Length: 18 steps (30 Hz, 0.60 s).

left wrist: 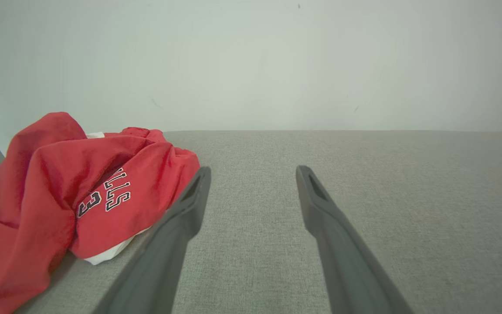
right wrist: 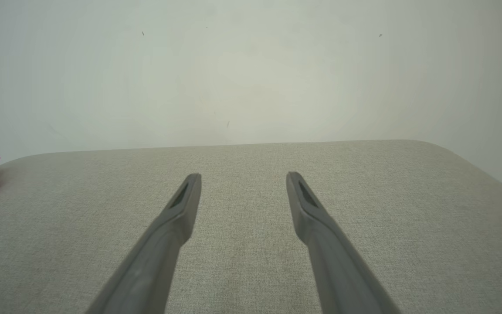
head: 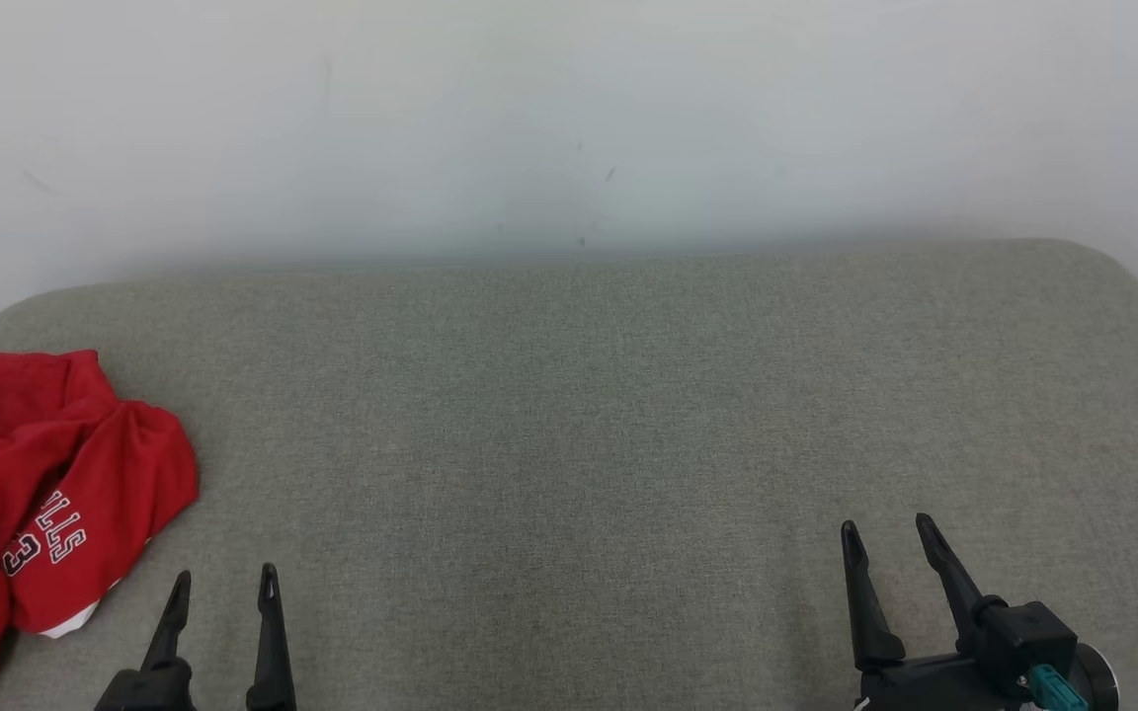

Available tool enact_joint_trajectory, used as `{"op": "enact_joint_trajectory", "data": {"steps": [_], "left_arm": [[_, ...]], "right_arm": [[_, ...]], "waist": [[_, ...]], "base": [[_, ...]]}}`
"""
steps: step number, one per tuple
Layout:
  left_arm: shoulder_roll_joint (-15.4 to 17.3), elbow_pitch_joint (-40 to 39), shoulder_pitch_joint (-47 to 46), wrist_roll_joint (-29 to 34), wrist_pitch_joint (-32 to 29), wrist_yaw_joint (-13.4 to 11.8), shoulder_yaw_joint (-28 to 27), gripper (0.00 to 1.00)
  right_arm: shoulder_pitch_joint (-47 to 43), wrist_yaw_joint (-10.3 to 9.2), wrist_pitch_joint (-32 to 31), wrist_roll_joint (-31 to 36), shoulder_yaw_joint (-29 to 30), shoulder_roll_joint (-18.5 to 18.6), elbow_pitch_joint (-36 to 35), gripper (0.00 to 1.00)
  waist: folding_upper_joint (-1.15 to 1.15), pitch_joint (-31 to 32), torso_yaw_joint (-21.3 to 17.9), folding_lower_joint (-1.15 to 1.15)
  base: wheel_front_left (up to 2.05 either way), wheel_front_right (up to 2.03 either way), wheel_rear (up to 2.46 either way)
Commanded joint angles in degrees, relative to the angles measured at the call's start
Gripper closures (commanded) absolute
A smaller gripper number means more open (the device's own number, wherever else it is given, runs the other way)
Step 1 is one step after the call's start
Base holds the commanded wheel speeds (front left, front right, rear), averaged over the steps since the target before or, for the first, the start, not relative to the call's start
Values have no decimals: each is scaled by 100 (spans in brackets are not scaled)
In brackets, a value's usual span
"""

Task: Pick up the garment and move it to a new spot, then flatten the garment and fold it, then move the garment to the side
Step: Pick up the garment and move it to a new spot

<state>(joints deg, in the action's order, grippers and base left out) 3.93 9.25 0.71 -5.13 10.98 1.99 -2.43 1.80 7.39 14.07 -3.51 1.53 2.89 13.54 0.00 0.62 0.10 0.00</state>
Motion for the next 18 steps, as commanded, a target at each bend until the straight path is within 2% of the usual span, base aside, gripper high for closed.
{"op": "enact_joint_trajectory", "data": {"steps": [1, 18], "left_arm": [[16, -116, 3, -29, -42, -25, 1, 0], [2, -586, 234, -161, -409, -170, 68, 0]], "right_arm": [[15, 19, -35, 14, 1, -3, -48, 0], [-100, 19, -502, -9, 1, -3, -455, 0]], "waist": [[0, 1, 3, 0], [0, -17, -12, 0]], "base": [[0, 0, 0], [0, 0, 0]]}}
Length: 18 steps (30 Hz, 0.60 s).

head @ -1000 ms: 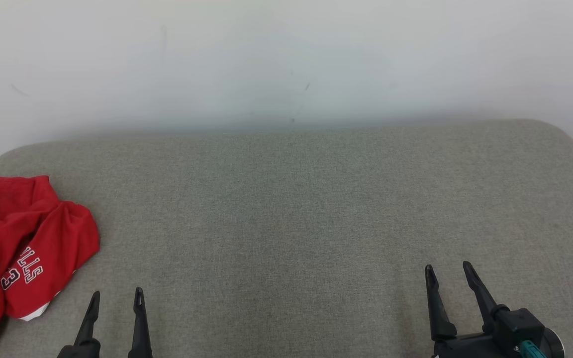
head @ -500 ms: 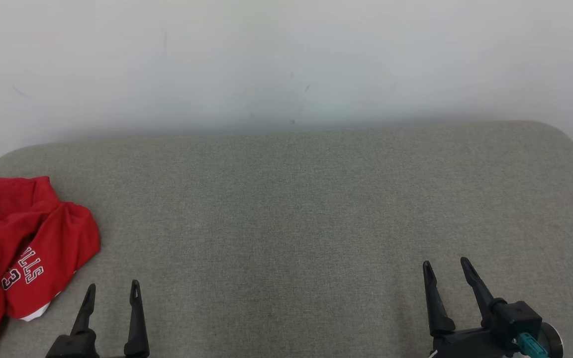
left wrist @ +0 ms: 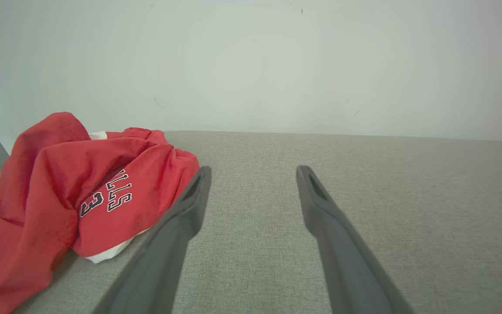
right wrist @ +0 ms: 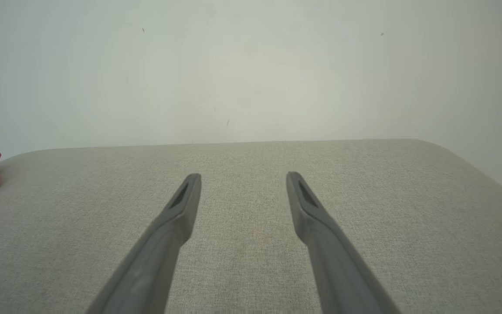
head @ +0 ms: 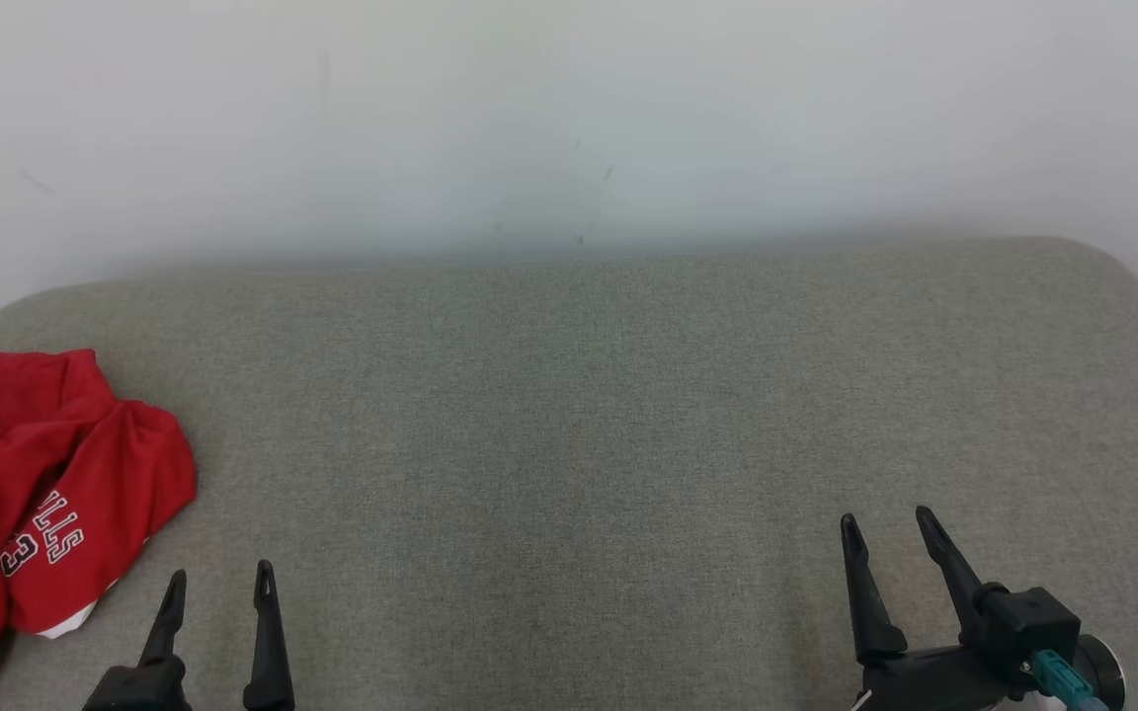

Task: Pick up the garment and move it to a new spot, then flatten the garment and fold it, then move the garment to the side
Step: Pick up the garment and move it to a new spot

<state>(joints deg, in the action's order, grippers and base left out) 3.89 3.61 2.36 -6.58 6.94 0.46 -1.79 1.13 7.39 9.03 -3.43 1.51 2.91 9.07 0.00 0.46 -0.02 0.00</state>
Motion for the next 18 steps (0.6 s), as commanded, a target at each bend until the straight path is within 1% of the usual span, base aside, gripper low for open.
{"op": "enact_joint_trajectory", "data": {"steps": [1, 18], "left_arm": [[4, -33, 72, -22, -26, -29, 7, 0], [40, -166, 108, -140, -117, -126, 54, 0]], "right_arm": [[-37, 19, -19, -28, 2, -4, -17, 0], [-75, 19, -81, -78, -8, -4, -34, 0]], "waist": [[0, -2, 3, 0], [0, -14, 32, 0]], "base": [[0, 0, 0], [0, 0, 0]]}}
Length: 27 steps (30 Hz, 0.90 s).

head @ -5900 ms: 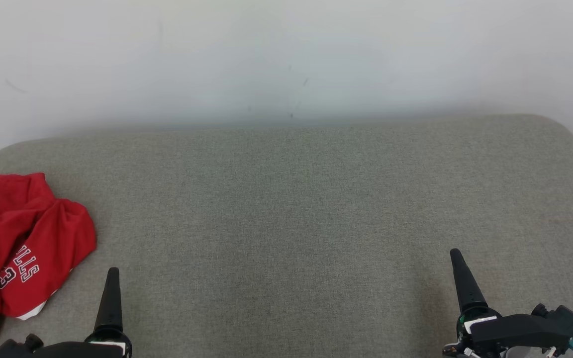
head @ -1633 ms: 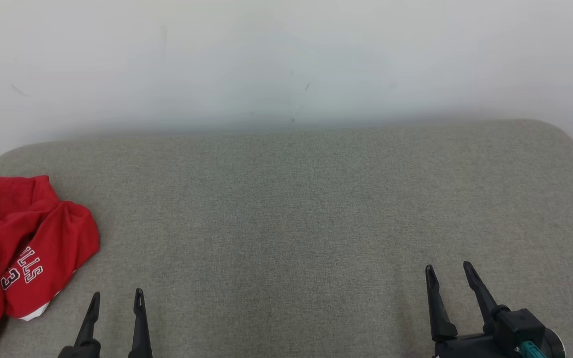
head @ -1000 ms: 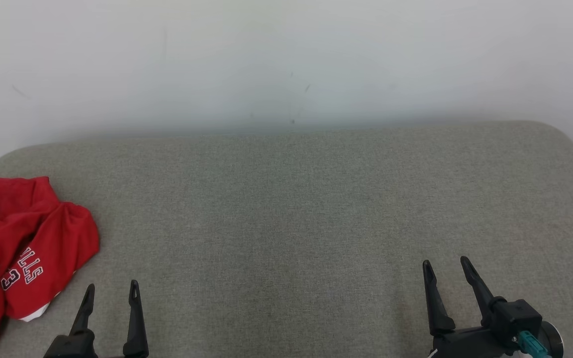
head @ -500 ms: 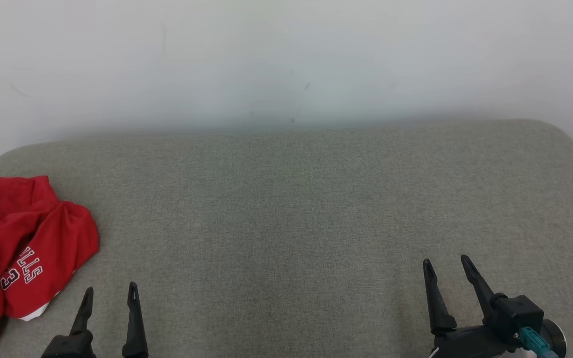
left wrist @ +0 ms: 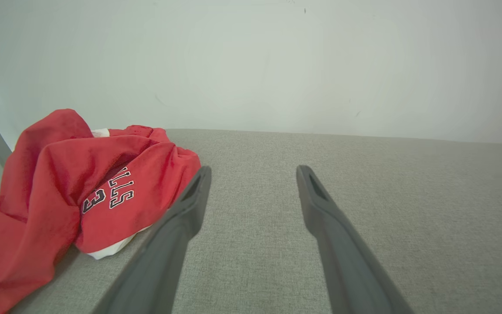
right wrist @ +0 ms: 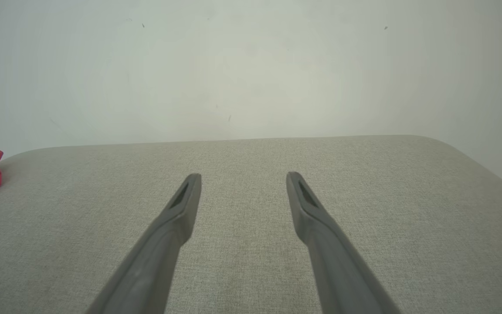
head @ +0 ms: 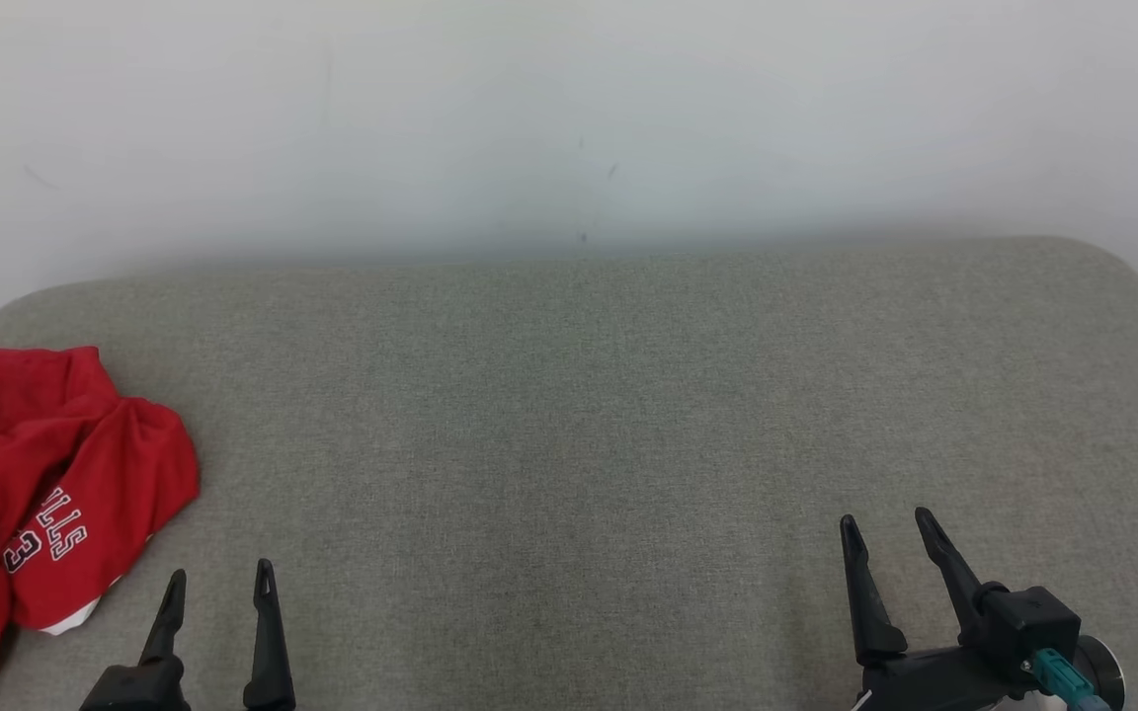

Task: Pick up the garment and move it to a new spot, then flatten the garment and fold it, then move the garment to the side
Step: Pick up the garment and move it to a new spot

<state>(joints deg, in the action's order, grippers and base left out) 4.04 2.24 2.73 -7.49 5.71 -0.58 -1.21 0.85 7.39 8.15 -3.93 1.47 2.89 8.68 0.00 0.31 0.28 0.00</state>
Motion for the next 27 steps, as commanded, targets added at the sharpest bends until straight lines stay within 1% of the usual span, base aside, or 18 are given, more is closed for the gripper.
{"op": "enact_joint_trajectory", "data": {"steps": [1, 7, 14, 15, 16, 18, 19, 20, 27], "left_arm": [[28, -20, 64, -51, 9, -27, 1, 0], [51, 22, 41, -85, 0, -44, 12, 0], [61, 10, 90, -102, -52, -98, 20, 0], [61, 10, 90, -102, -52, -98, 20, 0], [69, -1, 106, -114, -66, -109, 31, 0], [81, -12, 119, -100, -80, -121, 40, 0], [83, -14, 130, -117, -85, -129, 27, 0], [83, -14, 130, -117, -85, -129, 27, 0], [102, -37, 183, -177, -108, -167, 10, 0]], "right_arm": [[-46, 19, 7, -33, 0, -3, 8, 0], [-84, 19, 3, -72, 3, -4, 15, 0], [-145, 19, 10, -132, -3, -4, 56, 0], [-145, 19, 10, -132, -3, -4, 56, 0], [-158, 19, 16, -137, 1, -3, 69, 0], [-179, 19, 12, -157, 7, -4, 74, 0], [-186, 19, 7, -171, -14, -4, 77, 0], [-186, 19, 7, -171, -14, -4, 77, 0], [-207, 19, 17, -174, -9, -4, 122, 0]], "waist": [[0, 1, 13, 0], [0, 11, 245, 0], [0, 21, 752, 0], [0, 21, 752, 0], [0, 29, 923, 0], [0, 29, 1109, 0], [0, 34, 1196, 0], [0, 34, 1196, 0], [0, 76, 1799, 0]], "base": [[0, 0, 0], [0, 0, 0], [0, 0, 0], [0, 0, 0], [0, 0, 0], [0, 0, 0], [0, 0, 0], [0, 0, 0], [0, 0, 0]]}}
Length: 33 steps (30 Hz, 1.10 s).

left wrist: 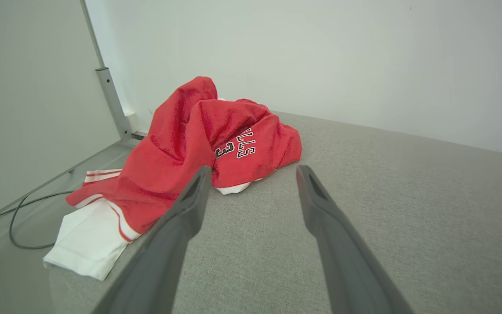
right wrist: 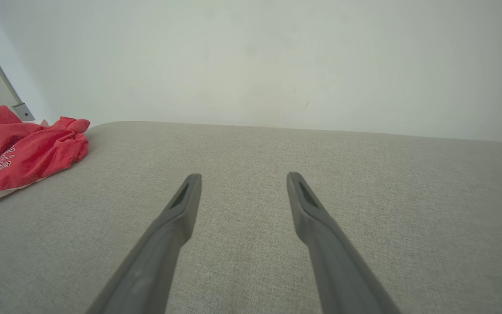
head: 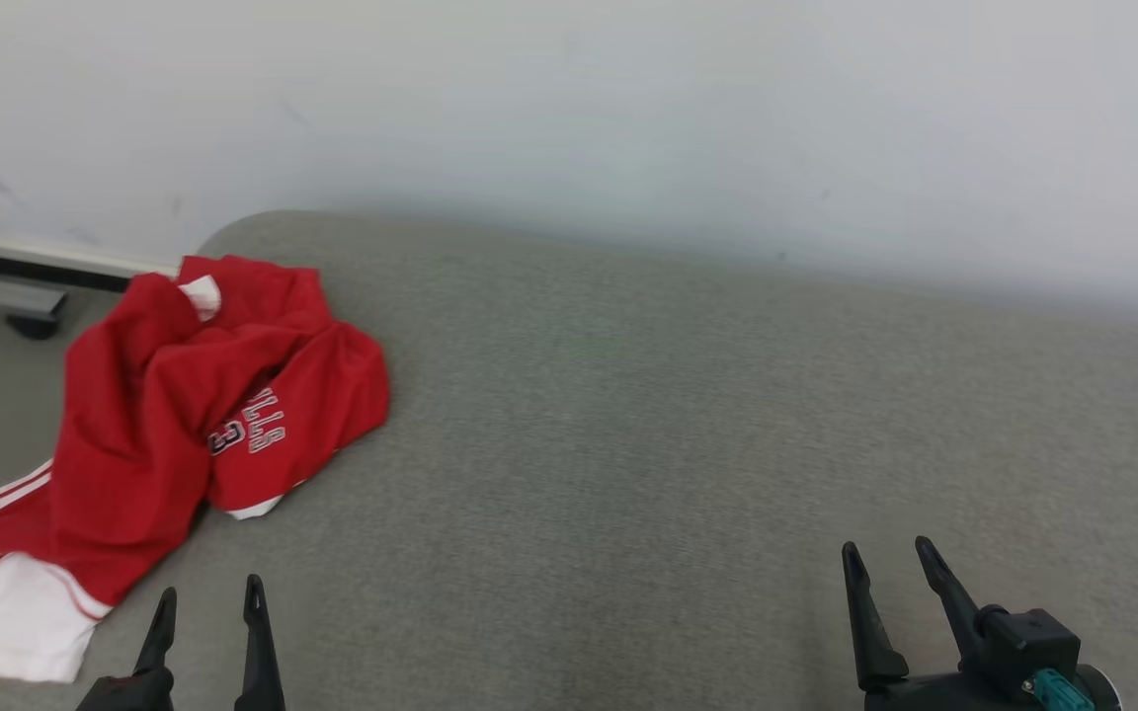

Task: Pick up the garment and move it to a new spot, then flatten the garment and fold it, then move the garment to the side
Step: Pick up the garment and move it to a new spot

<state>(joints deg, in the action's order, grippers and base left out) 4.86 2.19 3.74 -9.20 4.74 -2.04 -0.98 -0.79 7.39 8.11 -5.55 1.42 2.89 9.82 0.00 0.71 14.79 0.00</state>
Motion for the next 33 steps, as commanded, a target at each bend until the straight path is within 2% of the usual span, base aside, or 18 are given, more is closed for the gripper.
{"op": "enact_joint_trajectory", "data": {"steps": [1, 8, 17, 27, 33], "left_arm": [[29, -33, 86, -8, -9, -28, -11, 0], [79, -39, 133, -47, -22, -67, -42, 0], [120, -163, 235, -86, -66, -159, -82, 0], [132, -216, 334, -170, 42, -350, -245, 0], [121, -114, -7, -363, 170, -371, -379, 0]], "right_arm": [[-44, 19, 28, -25, 13, -4, 24, 0], [-46, 19, 62, -88, -67, -4, 140, 0], [-56, 19, 54, -109, -110, -4, 155, 0], [-22, 19, 20, -109, -169, -3, 126, 0], [103, 19, -44, 5, -189, -2, 21, 0]], "waist": [[0, 47, 433, 0], [0, 150, 881, 0], [0, 188, 1192, 0], [0, 121, 1149, 0], [0, -101, 877, 0]], "base": [[0, 0, 0], [0, 0, 0], [0, 0, 0], [0, 0, 0], [0, 0, 0]]}}
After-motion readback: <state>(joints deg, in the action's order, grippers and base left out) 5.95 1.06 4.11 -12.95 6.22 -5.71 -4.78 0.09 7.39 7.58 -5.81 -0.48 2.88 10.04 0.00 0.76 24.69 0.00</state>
